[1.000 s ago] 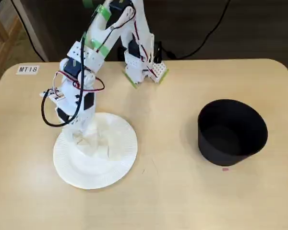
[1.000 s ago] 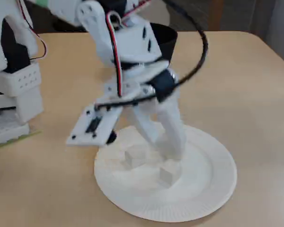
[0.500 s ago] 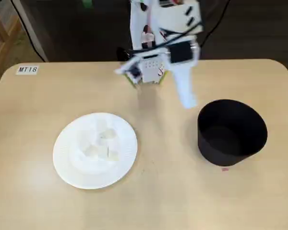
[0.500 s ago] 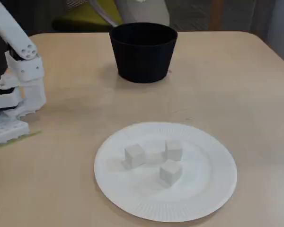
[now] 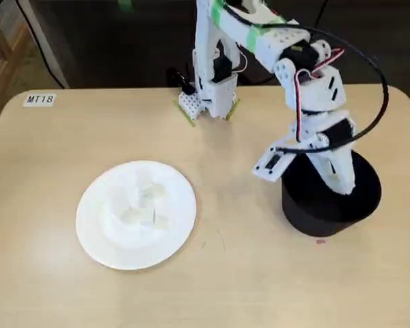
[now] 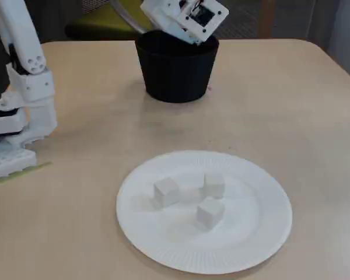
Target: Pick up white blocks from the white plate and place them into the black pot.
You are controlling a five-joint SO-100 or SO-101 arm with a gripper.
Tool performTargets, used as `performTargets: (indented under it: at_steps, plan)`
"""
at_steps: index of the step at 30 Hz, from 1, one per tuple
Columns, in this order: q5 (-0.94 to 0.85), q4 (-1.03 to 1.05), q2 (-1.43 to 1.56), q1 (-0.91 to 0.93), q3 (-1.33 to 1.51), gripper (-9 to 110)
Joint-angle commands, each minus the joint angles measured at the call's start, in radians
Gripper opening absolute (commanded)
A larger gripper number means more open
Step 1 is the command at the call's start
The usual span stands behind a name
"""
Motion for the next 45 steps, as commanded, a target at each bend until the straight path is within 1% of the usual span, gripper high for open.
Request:
performTargets:
  at_steps: [1, 3, 4, 6, 9, 11, 14, 18, 21, 22, 24, 26, 29, 34, 42, 44, 45]
  plan:
    - [-0.018, 0.058, 0.038, 0.029, -0.003, 31]
    - [-0.038, 0.104, 0.066, 0.048, -0.003, 22]
    - [-0.044, 0.130, 0.089, 0.063, -0.003, 19]
    - [-0.054, 0.176, 0.144, 0.104, -0.008, -2]
    - [-0.095, 0.305, 0.245, 0.249, -0.035, -2]
    - [-0.106, 0.359, 0.308, 0.417, -0.035, -2]
    - [-0.112, 0.393, 0.325, 0.698, -0.026, -2]
    - [-0.044, 0.431, 0.209, 0.994, -0.026, -2]
    - [0.006, 0.443, 0.060, 1.095, -0.040, -1]
    - [0.006, 0.443, 0.017, 1.114, -0.049, 8]
    - [0.009, 0.443, -0.048, 1.135, -0.069, 21]
    - [0.006, 0.446, -0.101, 1.143, -0.091, 28]
    - [0.008, 0.443, -0.179, 1.134, -0.118, 34]
    - [0.020, 0.425, -0.281, 1.104, -0.190, 34]
    - [0.031, 0.380, -0.443, 1.083, -0.327, 27]
    - [0.054, 0.351, -0.474, 1.089, -0.331, 20]
    - [0.067, 0.334, -0.489, 1.092, -0.333, 13]
